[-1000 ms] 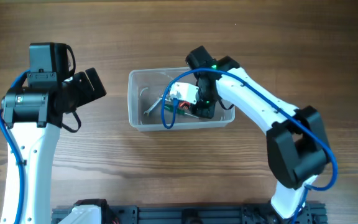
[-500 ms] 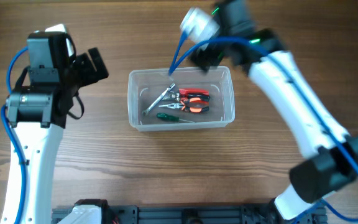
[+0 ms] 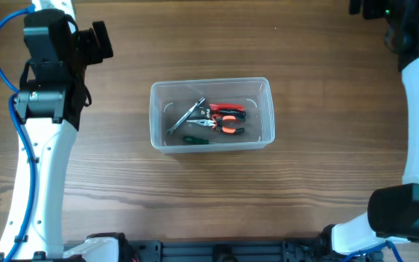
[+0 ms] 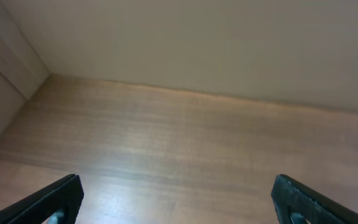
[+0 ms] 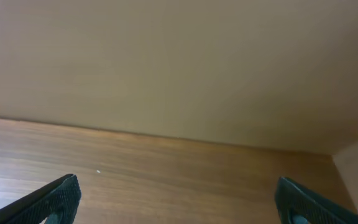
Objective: Pack container
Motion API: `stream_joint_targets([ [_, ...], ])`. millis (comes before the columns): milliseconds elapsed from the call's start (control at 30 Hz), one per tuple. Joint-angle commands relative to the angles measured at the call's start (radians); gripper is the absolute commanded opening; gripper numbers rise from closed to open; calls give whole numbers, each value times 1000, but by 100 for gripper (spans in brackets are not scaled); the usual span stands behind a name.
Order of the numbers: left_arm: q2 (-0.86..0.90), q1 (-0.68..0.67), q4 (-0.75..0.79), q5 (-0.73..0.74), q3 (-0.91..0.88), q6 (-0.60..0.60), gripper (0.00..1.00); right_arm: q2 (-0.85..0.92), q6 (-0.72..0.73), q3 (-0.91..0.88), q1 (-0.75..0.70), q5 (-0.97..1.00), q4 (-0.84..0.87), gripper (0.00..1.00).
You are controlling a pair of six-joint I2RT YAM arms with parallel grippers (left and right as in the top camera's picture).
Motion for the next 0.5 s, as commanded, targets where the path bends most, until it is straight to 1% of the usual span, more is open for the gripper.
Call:
stream_joint_targets([
  [0,-74,-43,-88,-31,4,65,100,-14,22,-8,-18,7,-31,100],
  [67,-150,-70,-113,-50,-34,23,100,-49,21,-27,-24,7,-51,100],
  [167,-295,-96,-115,-50,-135,20,100,-137,-31,-126,-26,11,-38,100],
  [233,-441,-99,-87,-50,-256,8,100,-258,-27,-285,-25,10,38,100],
  [267,-492,-99,-79,-50,-299,-3,100,-307,-28,-345,-24,10,56,100],
  [333,-640,-100,-61,-49,-423,-41,100,-463,-18,-528,-24,10,84,100],
  [400,-768,-102,-63,-49,-527,-66,100,-607,56,-691,-24,6,134,100],
  [467,-892,-102,-63,-49,-632,-66,100,-742,113,-827,-24,-6,106,100],
])
